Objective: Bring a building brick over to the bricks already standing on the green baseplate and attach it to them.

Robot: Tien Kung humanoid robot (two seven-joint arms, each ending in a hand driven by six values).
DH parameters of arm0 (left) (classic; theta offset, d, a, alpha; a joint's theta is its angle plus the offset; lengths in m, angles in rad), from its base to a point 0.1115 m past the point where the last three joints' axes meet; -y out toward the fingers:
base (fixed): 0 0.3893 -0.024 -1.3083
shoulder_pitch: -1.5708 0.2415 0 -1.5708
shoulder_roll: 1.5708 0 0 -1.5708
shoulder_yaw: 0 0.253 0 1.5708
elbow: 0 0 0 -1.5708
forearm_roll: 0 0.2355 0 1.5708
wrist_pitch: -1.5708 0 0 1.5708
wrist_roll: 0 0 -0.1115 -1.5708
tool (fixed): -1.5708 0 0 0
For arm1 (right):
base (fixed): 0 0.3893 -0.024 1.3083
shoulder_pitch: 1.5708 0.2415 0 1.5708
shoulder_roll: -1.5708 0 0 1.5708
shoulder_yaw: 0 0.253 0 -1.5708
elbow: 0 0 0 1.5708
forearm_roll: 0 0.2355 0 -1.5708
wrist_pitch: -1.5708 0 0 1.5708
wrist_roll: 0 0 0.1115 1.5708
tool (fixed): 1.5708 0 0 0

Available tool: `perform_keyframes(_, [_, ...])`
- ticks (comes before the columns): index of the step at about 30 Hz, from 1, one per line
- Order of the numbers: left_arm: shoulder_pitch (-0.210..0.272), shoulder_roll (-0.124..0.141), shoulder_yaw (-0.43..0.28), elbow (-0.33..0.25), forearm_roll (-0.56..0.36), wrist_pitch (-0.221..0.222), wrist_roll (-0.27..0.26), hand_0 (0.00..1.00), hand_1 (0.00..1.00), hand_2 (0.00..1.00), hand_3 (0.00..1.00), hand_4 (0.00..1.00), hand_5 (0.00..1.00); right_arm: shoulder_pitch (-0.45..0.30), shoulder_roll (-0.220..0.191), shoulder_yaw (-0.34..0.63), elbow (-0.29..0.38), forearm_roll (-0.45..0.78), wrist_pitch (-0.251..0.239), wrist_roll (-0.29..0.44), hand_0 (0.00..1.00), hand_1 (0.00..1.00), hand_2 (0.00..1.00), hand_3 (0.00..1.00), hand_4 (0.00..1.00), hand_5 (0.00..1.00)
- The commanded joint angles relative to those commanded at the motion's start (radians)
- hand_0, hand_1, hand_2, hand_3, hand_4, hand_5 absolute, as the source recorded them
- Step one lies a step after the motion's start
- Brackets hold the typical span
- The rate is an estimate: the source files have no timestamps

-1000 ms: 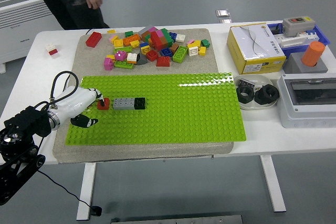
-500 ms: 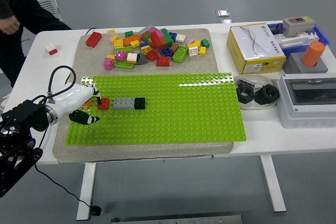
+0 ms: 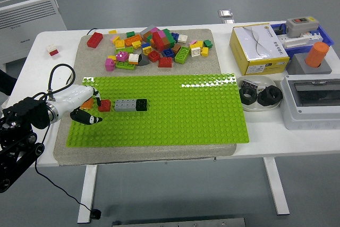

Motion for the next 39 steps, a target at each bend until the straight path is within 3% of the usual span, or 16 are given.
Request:
perform_keyframes(14, [-0.015, -0.016, 0.001, 0.01, 0.013, -0.006, 0.007, 0.144, 0.173, 0.839, 0.624, 0.914, 0.548, 0.004, -0.001, 0.001, 0.0, -0.003, -0.001, 0.0, 0.705, 0.571, 0.729, 0.837, 0.926, 0.998])
perform_keyframes(31, [0.005, -0.029, 0.001, 0.026, 0.02, -0.013, 0.013, 0.144, 0.173, 0.842, 0.631, 0.909, 0.521, -0.001, 0.0, 0.006, 0.0, -0.01, 0.0, -0.001, 0.705, 0.569, 0.729, 0.834, 0.926, 0.998])
perform_keyframes(39, [0.01, -0.02, -0.022, 0.0, 0.027, -0.014, 0.013, 0.145, 0.174, 0.841, 0.63, 0.909, 0.52, -0.005, 0.002, 0.008, 0.0, -0.009, -0.001, -0.002, 0.705, 0.57, 0.729, 0.834, 0.926, 0.998])
